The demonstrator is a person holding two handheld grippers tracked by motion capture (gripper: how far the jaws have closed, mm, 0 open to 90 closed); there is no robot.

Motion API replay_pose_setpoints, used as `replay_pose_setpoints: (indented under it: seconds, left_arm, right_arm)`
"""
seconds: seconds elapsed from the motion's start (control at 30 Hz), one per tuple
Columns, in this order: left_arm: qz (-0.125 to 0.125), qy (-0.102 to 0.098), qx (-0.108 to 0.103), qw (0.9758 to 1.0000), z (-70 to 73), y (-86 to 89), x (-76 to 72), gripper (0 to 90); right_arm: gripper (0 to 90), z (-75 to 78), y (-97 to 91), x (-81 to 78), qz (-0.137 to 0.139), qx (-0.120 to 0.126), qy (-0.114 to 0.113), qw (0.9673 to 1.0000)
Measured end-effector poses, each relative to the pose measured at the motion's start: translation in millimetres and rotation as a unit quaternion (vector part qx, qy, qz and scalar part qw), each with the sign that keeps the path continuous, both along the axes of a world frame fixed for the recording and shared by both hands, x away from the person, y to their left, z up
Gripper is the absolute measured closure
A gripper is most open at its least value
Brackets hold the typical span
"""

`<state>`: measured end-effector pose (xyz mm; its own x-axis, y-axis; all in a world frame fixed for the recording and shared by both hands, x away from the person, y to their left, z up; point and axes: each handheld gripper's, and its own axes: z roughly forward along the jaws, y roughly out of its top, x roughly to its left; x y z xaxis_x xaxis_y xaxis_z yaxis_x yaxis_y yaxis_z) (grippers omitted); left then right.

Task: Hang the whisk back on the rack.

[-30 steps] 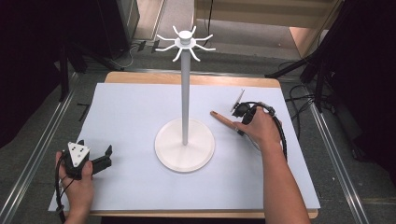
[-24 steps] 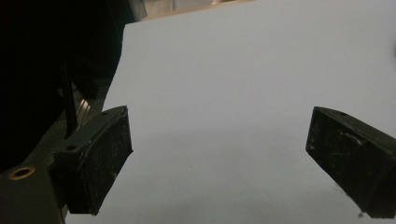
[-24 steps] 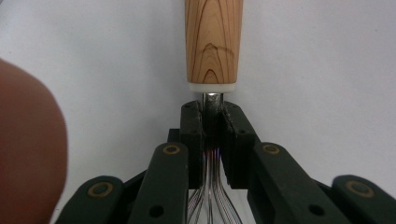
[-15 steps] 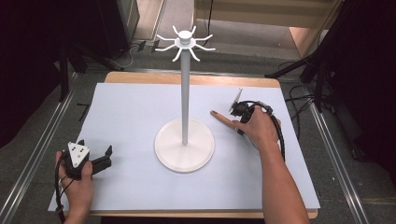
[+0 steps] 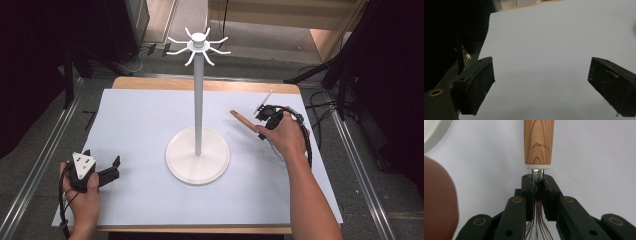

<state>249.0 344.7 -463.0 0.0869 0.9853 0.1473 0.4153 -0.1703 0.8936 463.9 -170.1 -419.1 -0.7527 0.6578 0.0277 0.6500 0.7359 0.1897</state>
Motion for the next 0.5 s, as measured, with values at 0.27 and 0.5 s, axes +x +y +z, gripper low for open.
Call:
replay_pose_setpoints:
  seconds: [0.27, 0.5]
  left_arm:
    - [-0.002, 0.000, -0.001, 1.0000, 0.1, 0.2, -0.2, 7.4]
    - [-0.002, -0.001, -0.001, 1.0000, -0.1, -0.4, -0.3, 7.3]
  right_arm:
    - [82.8, 12.5, -8.5, -6.6, -0.006, 0.041, -0.027, 0.9988]
    - [82.8, 22.8, -14.9, -12.6, -0.004, 0.078, -0.054, 0.9955]
